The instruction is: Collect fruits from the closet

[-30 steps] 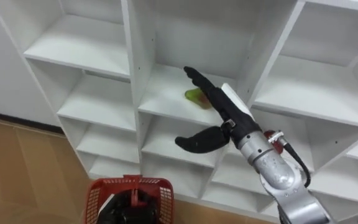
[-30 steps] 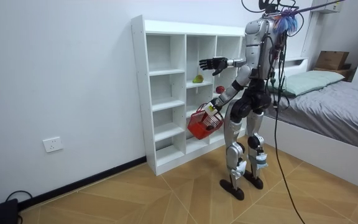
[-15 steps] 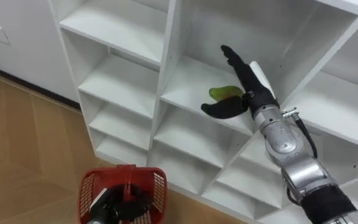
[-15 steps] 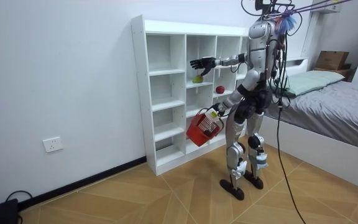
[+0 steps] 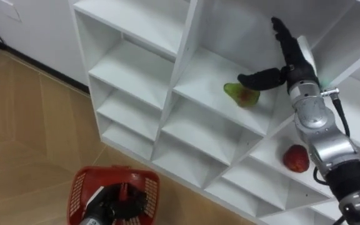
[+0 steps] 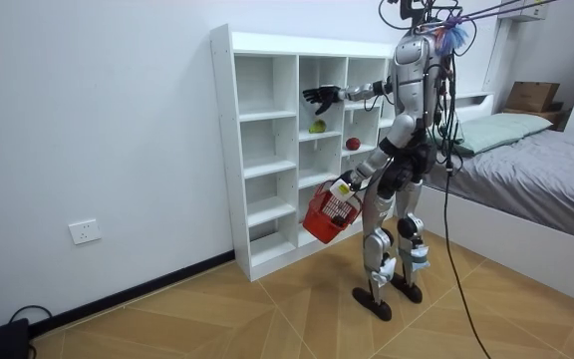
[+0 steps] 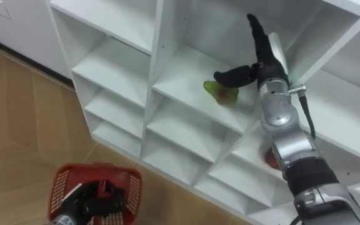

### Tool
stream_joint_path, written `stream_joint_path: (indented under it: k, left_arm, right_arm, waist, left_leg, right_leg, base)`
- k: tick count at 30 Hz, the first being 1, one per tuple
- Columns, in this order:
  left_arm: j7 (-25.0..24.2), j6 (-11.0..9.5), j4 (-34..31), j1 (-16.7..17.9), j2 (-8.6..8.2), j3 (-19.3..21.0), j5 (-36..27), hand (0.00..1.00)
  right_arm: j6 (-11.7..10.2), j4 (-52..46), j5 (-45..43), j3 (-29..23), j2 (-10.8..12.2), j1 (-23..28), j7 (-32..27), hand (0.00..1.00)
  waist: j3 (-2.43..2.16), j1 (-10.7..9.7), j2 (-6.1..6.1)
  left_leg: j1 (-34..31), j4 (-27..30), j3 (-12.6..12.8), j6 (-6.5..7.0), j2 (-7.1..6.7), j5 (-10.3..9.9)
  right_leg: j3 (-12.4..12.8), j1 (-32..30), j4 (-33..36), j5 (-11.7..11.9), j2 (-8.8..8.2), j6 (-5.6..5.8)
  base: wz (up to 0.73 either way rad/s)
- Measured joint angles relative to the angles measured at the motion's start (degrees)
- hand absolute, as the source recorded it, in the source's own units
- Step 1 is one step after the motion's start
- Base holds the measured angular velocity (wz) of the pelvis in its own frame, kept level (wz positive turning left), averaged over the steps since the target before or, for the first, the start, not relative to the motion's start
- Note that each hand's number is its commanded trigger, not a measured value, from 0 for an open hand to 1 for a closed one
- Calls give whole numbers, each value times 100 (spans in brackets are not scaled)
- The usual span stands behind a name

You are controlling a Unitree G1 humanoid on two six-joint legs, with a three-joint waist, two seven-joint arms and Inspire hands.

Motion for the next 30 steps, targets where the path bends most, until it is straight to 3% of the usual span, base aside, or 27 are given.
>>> stream_joint_path:
  k: [7, 14, 19, 30]
  left_arm:
    - [2, 32, 7, -10, 54, 7, 48, 100]
    - [4, 132, 106, -15, 48, -10, 48, 100]
    - [5, 151, 100, -1, 90, -113, 79, 100]
    - [7, 148, 117, -12, 115, -239, 78, 100]
  right_arm:
    - [0, 100, -8, 0, -27, -70, -72, 0]
    - [2, 295, -11, 19, -27, -86, 77, 0]
    - [1, 408, -25, 89, -27, -86, 292, 0]
    - [-53, 616, -17, 174, -27, -89, 506, 0]
  waist:
    - [3, -22, 0]
    - [43, -7, 72]
    - [21, -6, 159]
    - [21, 5, 177]
  left_leg:
    - [-124, 9, 15, 26, -22, 15]
    - [-206, 27, 20, 45, -35, 18]
    - [-361, 123, 24, 49, -36, 24]
    - [-354, 117, 23, 51, -31, 25]
  right_leg:
    - [-27, -133, 28, 1, -42, 2]
    - [-35, -208, 77, 4, -62, 6]
    - [-27, -347, 104, 4, -61, 6]
    - [-29, -372, 175, 4, -71, 6]
  base:
    - [0]
    - [0]
    - [0]
    - [0]
